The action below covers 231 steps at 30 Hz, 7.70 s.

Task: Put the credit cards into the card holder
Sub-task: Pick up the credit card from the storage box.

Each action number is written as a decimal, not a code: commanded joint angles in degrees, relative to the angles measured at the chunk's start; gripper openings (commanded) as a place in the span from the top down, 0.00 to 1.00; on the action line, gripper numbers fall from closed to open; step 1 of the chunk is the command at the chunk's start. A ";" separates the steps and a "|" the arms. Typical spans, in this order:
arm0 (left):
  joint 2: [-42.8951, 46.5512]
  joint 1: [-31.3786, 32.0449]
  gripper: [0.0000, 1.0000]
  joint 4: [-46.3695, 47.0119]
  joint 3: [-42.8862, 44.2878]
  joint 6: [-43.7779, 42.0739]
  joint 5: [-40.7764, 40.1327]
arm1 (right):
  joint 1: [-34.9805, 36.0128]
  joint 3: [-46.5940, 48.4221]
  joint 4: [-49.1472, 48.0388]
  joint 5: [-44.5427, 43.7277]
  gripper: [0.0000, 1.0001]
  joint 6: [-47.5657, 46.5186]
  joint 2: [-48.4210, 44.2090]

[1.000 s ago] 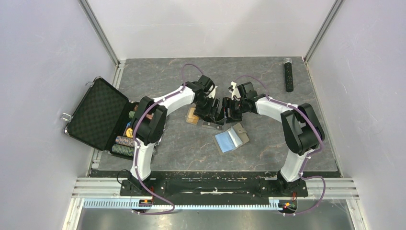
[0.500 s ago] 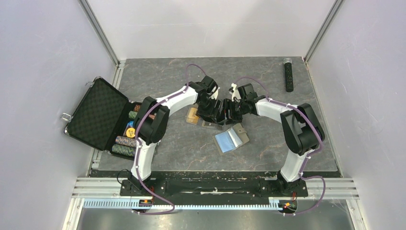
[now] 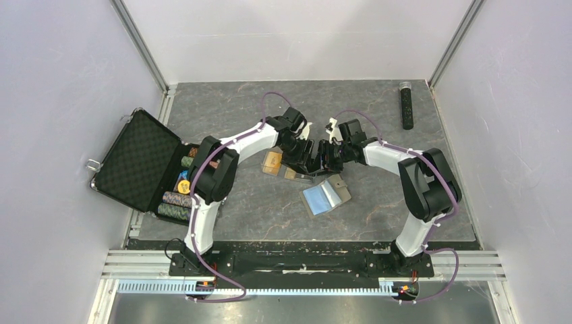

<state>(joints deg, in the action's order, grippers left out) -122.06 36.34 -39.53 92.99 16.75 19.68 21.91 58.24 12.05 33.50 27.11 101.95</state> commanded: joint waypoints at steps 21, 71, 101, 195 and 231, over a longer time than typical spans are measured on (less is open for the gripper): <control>5.05 -3.12 0.38 8.15 -6.48 3.19 3.72 | -0.01 -0.55 -1.37 -0.27 0.56 -1.08 -2.80; -2.74 2.94 0.83 -9.09 8.95 -7.52 -11.42 | -0.02 -1.21 -1.37 -0.16 0.58 -1.14 -2.30; -2.37 1.81 0.77 -6.97 6.41 -3.83 -8.51 | -0.03 -2.44 -1.40 -0.62 0.58 -1.31 -2.74; -1.80 -0.44 0.97 -2.10 3.26 0.68 2.00 | -0.03 -2.13 -1.07 -0.71 0.57 -1.64 -1.86; -2.46 4.18 0.86 -9.60 12.58 -4.82 -3.77 | -0.05 -2.35 -1.03 -0.88 0.57 -1.69 -2.20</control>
<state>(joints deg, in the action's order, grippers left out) -124.27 39.72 -49.41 102.78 15.31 12.58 21.78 56.31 12.12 32.91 26.30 100.77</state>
